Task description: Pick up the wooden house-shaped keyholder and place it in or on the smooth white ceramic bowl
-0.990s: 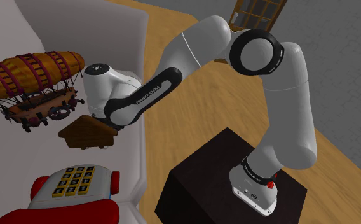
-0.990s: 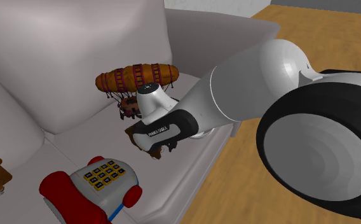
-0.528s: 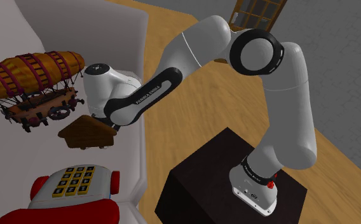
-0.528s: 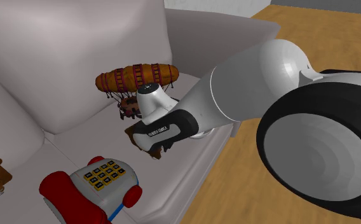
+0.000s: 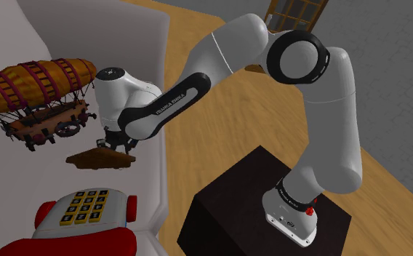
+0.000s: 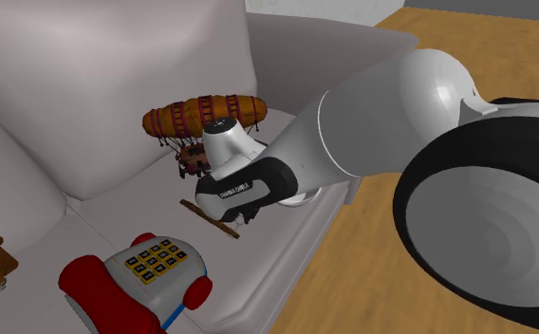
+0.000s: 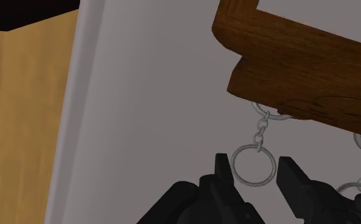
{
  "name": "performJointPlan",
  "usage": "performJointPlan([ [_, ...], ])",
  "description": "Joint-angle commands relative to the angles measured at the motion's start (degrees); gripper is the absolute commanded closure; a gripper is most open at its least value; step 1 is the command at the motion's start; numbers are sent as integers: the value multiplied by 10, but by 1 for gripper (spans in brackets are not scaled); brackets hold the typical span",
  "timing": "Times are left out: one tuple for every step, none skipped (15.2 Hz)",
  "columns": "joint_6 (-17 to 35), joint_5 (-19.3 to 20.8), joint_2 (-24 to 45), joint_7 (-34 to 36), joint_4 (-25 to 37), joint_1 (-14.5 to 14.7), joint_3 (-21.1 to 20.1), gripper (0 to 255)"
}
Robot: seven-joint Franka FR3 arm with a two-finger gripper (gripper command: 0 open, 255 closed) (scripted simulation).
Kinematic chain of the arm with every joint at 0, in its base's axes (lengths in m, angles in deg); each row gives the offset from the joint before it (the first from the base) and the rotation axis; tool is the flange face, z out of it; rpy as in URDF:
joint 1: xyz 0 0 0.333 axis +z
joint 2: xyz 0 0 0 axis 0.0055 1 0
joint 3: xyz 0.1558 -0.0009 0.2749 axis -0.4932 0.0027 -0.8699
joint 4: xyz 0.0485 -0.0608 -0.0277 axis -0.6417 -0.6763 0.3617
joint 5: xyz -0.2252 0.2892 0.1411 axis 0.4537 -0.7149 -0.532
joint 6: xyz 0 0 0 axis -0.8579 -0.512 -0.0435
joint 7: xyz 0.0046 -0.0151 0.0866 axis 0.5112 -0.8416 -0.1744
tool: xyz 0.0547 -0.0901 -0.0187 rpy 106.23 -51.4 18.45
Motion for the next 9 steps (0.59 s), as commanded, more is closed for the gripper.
performJointPlan([
  [-9,-5,-11,-3,-2,-3,-4,255],
  [-14,-7,-17,-5,-2,-4,-6,255],
  [-19,-10,-22,-6,-2,-5,-8,255],
  [-24,-12,-27,-8,-2,-7,-10,255],
  [-29,-14,-32,-10,-2,-8,-12,255],
  [-34,-17,-37,-12,-2,-9,-13,255],
  [-39,-19,-42,-13,-1,-10,-15,255],
  [-44,-22,-47,-15,-1,-11,-17,255],
  [-50,-24,-52,-17,0,-13,-19,255],
])
